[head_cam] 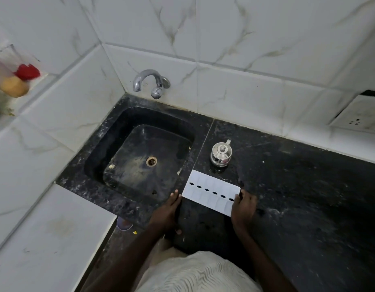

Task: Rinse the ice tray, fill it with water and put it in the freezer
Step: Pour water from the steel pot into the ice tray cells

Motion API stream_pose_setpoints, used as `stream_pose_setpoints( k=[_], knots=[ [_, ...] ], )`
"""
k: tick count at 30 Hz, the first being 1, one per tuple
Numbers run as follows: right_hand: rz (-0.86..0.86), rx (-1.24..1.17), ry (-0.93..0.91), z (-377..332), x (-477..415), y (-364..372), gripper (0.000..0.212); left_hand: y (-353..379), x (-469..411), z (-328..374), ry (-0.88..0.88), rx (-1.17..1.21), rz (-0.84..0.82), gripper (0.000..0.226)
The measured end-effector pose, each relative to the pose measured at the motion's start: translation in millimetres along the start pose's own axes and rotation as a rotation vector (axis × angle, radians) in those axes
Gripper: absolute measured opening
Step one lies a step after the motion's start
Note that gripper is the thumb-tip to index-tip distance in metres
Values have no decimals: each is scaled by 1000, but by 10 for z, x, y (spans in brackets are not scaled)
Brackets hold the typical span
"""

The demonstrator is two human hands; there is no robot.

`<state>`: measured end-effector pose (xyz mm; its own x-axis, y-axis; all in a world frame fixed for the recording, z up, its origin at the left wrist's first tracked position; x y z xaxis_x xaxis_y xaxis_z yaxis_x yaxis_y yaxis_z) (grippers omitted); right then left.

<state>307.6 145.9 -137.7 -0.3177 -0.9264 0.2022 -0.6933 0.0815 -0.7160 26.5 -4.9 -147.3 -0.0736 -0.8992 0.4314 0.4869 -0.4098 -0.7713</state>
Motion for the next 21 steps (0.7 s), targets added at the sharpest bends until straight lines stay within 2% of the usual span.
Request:
stream_pose_setpoints(
  k=[2, 3, 7, 10, 13, 18, 21],
  knots=[
    [-53, 24, 22, 49, 5, 30, 28, -36, 24, -13, 12, 26, 15, 137],
    [-72, 41, 15, 66, 2, 36, 30, -79, 31, -10, 3, 58, 49, 126],
    [-150, 74, -50, 19, -22, 53, 34, -550, -16, -70, -161, 231, 395, 60],
    [-172, 69, -44, 15, -42, 50, 34, -707, -277, 30, -210, 244, 389, 35],
    [-196, 31, -35, 50, -7, 48, 32, -669, -473, 208, -230, 274, 354, 27],
    [-232, -11, 14, 186, 96, 38, 33, -422, -428, 171, -342, 395, 531, 33],
    [-257, -53, 34, 261, 176, 49, 31, -325, -292, 140, -369, 389, 590, 21]
  ],
)
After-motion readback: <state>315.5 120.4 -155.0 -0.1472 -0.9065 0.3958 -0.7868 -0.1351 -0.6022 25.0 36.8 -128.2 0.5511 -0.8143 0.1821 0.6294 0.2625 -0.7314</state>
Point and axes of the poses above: each hand's wrist, its own x-axis away from the middle knuckle, its own y-axis out of the palm, z = x × y, the point moved 9 cm from there along -x, towards the middle knuckle, and after that the axes turned 11 degrees about y, right-handed, at the moved point
